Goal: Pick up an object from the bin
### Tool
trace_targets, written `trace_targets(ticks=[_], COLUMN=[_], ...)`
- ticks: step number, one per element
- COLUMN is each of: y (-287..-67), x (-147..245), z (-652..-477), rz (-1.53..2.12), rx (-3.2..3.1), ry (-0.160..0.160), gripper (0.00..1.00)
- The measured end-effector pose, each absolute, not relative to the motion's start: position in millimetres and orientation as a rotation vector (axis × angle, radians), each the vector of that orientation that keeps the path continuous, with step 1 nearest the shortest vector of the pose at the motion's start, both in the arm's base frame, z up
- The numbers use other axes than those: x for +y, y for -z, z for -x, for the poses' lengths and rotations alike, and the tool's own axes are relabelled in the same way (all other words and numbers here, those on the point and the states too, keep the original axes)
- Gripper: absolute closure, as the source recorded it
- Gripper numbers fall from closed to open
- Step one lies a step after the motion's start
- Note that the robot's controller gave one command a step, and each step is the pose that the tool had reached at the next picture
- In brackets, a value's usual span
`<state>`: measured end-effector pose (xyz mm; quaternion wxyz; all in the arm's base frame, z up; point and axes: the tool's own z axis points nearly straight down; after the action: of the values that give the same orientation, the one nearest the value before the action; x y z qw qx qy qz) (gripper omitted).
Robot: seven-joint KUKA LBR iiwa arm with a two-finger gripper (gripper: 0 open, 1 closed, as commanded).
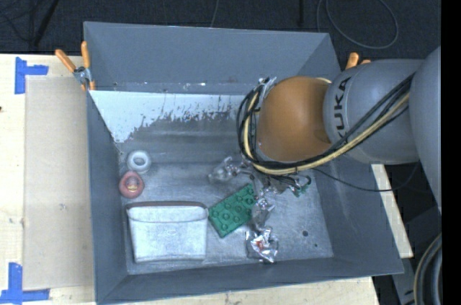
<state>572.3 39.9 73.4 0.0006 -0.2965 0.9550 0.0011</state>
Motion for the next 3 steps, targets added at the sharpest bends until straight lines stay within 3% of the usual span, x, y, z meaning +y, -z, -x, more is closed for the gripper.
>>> trace_targets(ticks=[1, 2, 3], y=[-77.0, -97.1, -102.3], x=[40.9, 41.2, 41.5], z=[-574.8, -575.3, -575.5], rz=[0.929, 0.924, 0.919], rx=[2.994, 3.0, 3.003], ry=[-0.002, -0.001, -0.002], gripper=[1.0, 1.0, 1.0])
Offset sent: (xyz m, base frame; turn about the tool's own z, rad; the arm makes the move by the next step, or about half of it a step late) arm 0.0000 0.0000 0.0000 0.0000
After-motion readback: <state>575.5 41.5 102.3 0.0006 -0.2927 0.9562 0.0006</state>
